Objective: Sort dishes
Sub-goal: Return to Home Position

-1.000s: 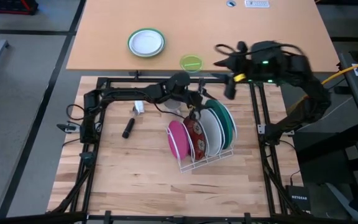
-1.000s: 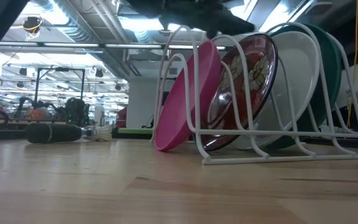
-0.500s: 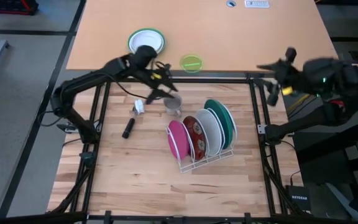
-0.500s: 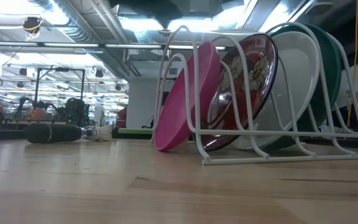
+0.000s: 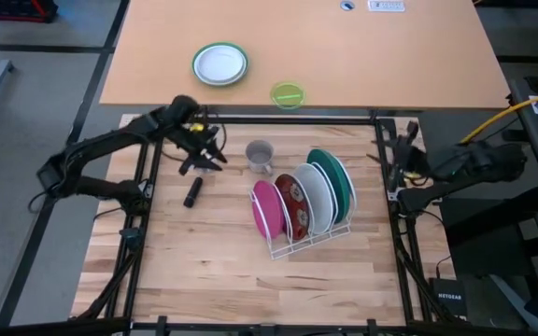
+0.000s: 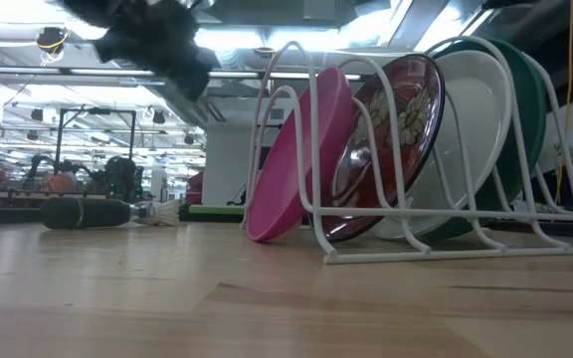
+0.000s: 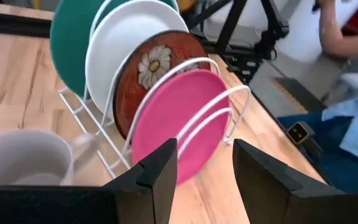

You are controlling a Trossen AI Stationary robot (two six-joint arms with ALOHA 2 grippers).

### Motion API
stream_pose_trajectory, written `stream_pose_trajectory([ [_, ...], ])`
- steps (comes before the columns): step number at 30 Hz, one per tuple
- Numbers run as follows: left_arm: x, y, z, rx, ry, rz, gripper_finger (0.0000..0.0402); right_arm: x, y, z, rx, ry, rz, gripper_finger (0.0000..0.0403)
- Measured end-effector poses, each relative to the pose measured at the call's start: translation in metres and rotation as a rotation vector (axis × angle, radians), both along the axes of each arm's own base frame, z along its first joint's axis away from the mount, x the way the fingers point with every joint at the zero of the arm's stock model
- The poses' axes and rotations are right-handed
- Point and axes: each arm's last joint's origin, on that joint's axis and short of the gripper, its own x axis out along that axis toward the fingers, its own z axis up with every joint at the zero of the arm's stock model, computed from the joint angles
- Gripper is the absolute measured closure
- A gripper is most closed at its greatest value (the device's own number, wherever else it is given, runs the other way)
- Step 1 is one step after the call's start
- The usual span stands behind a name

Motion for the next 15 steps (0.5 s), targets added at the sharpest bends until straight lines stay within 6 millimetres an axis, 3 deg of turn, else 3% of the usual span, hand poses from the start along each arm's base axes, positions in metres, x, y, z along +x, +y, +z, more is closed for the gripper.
stream_pose_trajectory([
  [5,-0.02,-0.017,-0.028,-0.025,-0.108,0.101,0.0258,-0.002,0.003,-0.049,0.02,-0.06,0.05,0.023],
  [11,-0.036,-0.029,-0.029,0.056,-0.336,0.435,0.0258,0.002,0.008,-0.094,0.047,-0.139,0.09,0.023],
  [15,-0.039,-0.048,-0.041,0.077,-0.387,0.565,0.0258,0.006,0.012,-0.12,0.043,-0.116,0.15,0.023],
])
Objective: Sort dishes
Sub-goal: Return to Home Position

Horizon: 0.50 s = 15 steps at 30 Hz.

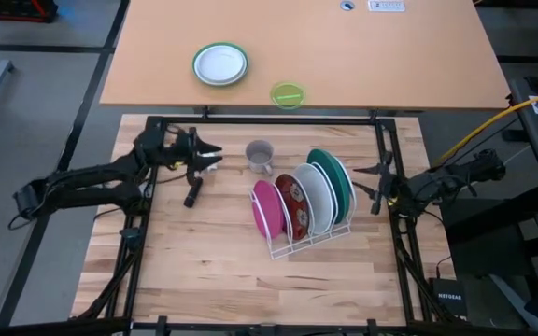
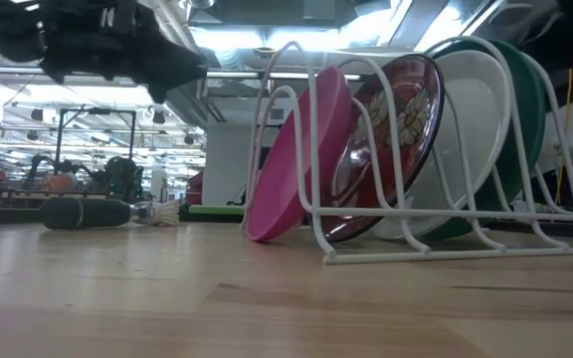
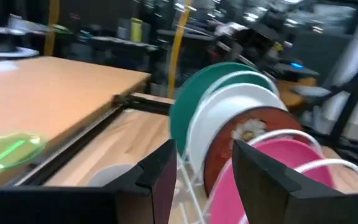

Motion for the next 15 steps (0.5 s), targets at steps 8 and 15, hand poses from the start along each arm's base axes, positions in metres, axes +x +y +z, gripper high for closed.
stream_pose_trajectory([
  [8,-0.006,-0.027,-0.028,-0.068,0.011,0.15,0.0258,-0.003,0.0,-0.016,-0.009,-0.012,0.046,0.023],
  [15,-0.029,-0.044,-0.036,-0.047,-0.091,0.174,0.0258,-0.018,-0.006,-0.016,-0.013,-0.043,0.067,0.023],
])
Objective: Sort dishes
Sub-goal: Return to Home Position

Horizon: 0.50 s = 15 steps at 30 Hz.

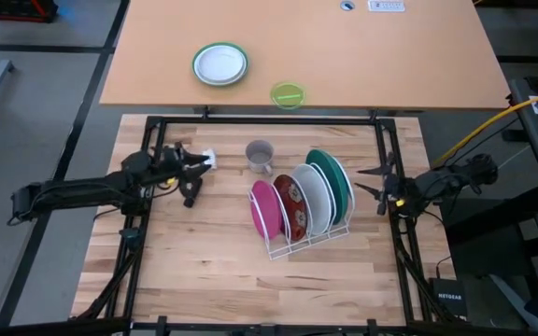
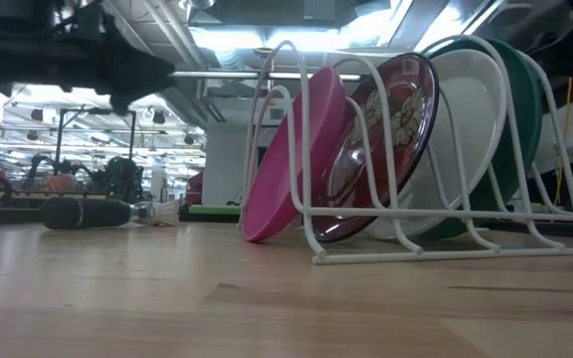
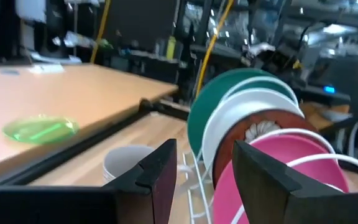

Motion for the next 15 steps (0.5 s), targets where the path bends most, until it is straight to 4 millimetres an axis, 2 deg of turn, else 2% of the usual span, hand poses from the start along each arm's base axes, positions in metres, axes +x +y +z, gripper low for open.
stream_pose_trajectory([
  [7,-0.023,-0.008,-0.015,0.026,-0.059,0.043,0.0258,-0.015,-0.007,-0.003,0.013,-0.03,0.0,0.023],
  [10,-0.029,-0.009,-0.022,0.016,-0.057,0.072,0.0258,-0.015,-0.007,-0.003,0.013,-0.027,0.001,0.023],
  [15,-0.036,-0.011,-0.023,0.04,-0.049,0.09,0.0258,-0.015,-0.006,-0.004,0.02,-0.023,0.013,0.023],
])
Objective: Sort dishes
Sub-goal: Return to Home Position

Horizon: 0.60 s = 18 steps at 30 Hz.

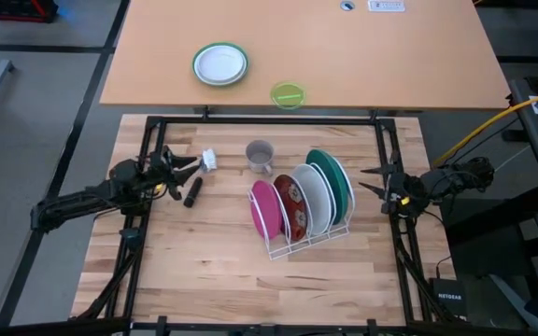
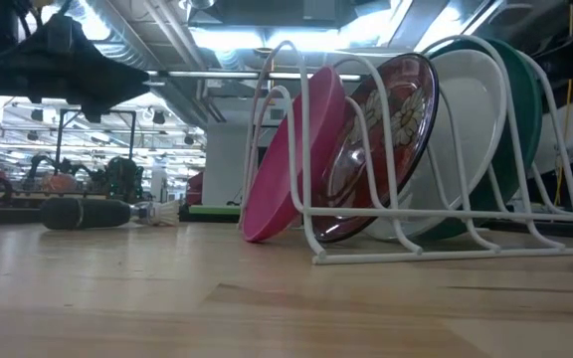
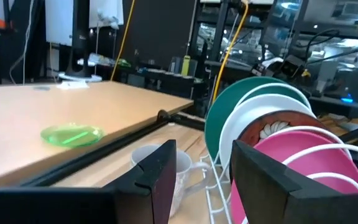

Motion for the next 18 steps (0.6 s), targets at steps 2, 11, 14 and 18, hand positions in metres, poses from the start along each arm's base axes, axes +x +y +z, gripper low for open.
stream_pose_trajectory([
  [2,-0.002,-0.001,0.0,0.018,0.002,0.003,0.0258,0.0,-0.001,0.0,0.002,-0.005,-0.024,0.023],
  [11,-0.002,-0.001,-0.01,-0.009,0.103,-0.015,0.0258,0.009,0.0,-0.026,0.043,0.009,-0.199,0.023],
  [14,-0.002,-0.001,-0.011,-0.003,0.111,-0.022,0.0258,0.01,0.0,-0.029,0.04,0.01,-0.206,0.023],
  [18,-0.002,-0.001,-0.011,0.022,0.121,-0.021,0.0258,0.014,0.001,-0.037,0.028,0.021,-0.213,0.023],
])
